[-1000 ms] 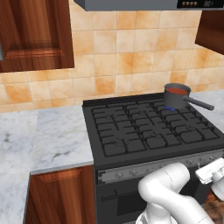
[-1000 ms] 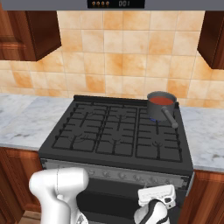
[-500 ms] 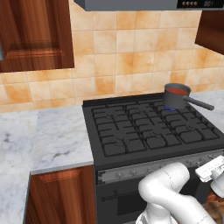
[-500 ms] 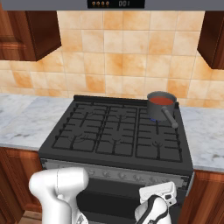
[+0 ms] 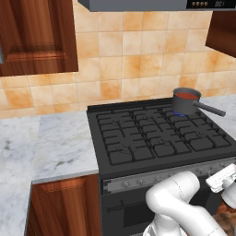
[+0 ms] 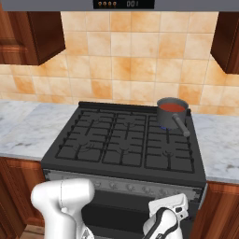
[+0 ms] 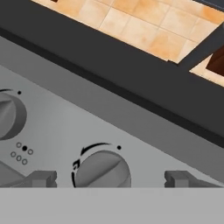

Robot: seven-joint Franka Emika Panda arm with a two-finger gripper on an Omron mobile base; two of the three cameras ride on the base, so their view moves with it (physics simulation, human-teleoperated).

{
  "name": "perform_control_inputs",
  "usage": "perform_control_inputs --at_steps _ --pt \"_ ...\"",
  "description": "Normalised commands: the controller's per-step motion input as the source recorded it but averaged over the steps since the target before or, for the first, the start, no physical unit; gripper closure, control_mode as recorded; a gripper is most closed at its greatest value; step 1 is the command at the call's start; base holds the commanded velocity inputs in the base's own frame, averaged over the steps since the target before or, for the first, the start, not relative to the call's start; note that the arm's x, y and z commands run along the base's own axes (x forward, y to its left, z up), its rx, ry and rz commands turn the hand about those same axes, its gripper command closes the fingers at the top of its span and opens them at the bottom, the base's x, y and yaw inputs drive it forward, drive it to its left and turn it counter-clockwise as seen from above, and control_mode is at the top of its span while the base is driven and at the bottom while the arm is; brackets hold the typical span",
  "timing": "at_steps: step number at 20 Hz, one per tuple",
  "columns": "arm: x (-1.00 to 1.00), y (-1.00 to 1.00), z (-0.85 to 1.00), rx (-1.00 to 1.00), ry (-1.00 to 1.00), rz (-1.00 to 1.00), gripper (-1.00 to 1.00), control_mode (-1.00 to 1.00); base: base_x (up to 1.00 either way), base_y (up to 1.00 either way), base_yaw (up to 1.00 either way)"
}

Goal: Wait until the marinara sauce is simmered to a deep red color and then turn off the stove.

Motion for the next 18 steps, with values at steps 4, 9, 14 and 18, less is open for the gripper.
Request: perform_control_inputs --at_steps 4,9,14,18 --pt "0.0 0.0 0.0 0.0 0.0 0.0 -1.0 -1.0 0.0 0.0 0.0" --pt "0.0 0.0 0.0 0.0 0.0 0.0 -1.0 -1.0 0.0 0.0 0.0" --pt "0.0 0.0 0.0 0.0 0.0 0.0 1.0 -1.0 0.0 0.0 0.0" --pt "0.0 0.0 0.0 0.0 0.0 0.0 1.0 -1.0 0.0 0.0 0.0"
